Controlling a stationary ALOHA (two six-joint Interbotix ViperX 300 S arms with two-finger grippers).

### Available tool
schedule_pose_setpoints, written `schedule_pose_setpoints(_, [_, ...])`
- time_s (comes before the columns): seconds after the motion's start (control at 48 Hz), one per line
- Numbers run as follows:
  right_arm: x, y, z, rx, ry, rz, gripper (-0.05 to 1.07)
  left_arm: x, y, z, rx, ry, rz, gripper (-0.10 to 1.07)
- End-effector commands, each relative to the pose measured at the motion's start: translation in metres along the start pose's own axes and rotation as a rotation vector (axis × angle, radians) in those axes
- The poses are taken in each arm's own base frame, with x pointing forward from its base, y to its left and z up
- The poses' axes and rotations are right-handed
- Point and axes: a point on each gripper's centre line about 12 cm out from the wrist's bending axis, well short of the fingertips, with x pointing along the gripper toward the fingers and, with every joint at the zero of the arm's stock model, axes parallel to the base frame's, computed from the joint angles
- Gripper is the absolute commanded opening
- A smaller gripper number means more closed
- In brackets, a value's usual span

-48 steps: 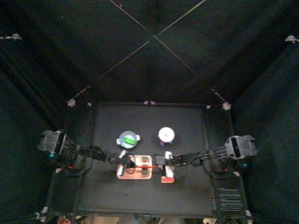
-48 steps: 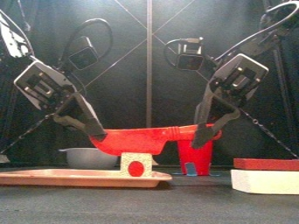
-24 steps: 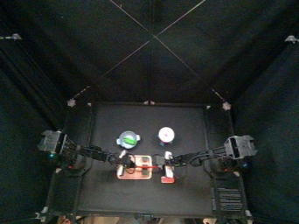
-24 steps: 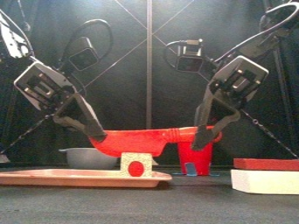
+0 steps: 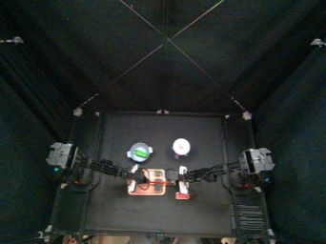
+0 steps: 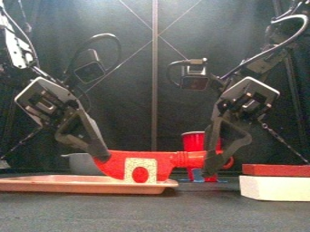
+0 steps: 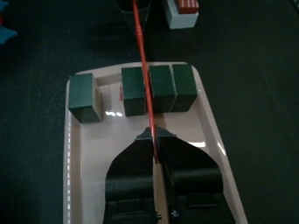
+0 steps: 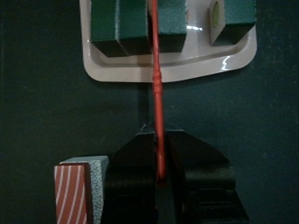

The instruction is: Cut sushi roll

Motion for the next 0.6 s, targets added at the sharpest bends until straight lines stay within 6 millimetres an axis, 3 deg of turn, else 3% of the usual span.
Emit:
schedule_pose_setpoints(0.0, [-0.0049,0.0006,0.012,0.001,-0.041,0.003,0.36,0.0026,-0.0001,0.0052,0.001,-0.014,0.001,0.3])
schedule_pose_setpoints(0.583, [0.0048,-0.0012,0.0089,0.005,-0.02,-0.003,0.36,0.0043,0.0032,0.001,-0.021,0.015,0.019,0.3])
